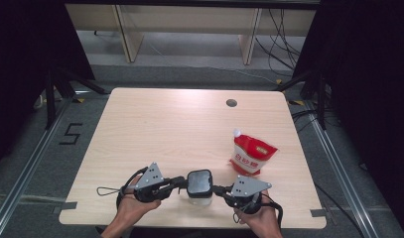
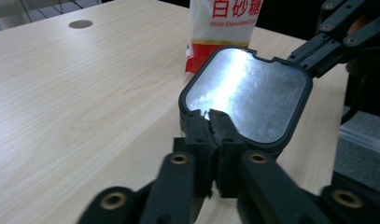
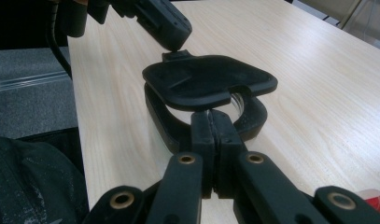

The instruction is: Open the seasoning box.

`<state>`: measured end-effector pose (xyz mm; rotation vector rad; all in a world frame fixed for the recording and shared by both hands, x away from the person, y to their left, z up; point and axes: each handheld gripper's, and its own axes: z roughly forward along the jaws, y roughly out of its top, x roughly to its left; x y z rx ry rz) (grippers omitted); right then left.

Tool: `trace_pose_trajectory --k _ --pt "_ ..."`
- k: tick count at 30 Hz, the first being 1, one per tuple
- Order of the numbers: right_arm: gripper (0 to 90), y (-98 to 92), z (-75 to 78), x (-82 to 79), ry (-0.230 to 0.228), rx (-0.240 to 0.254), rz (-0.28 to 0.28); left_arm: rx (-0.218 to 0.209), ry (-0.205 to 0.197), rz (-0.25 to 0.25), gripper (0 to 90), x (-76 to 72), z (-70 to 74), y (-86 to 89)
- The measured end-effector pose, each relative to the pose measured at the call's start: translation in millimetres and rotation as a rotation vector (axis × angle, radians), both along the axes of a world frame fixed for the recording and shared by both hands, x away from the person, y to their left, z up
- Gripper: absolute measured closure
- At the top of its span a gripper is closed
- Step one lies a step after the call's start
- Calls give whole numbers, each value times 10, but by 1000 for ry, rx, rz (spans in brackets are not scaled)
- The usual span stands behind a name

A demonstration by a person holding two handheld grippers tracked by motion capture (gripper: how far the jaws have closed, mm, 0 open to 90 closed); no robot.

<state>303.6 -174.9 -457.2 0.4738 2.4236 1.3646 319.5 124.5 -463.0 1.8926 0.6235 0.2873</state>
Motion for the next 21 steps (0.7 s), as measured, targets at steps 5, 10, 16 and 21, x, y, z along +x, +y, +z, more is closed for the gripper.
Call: trace_pose_trajectory --k 5,10,16,21 --pt "900 31 36 11 -7 9 9 -68 -42 -23 628 5 48 110" --pt "900 50 78 8 -20 11 11 -8 -60 -63 481 53 -63 241" --pt "900 85 108 -2 -32 20 12 60 -23 -82 440 93 -265 217" --pt "897 97 133 -11 -43 22 18 114 -16 -115 425 103 -367 116"
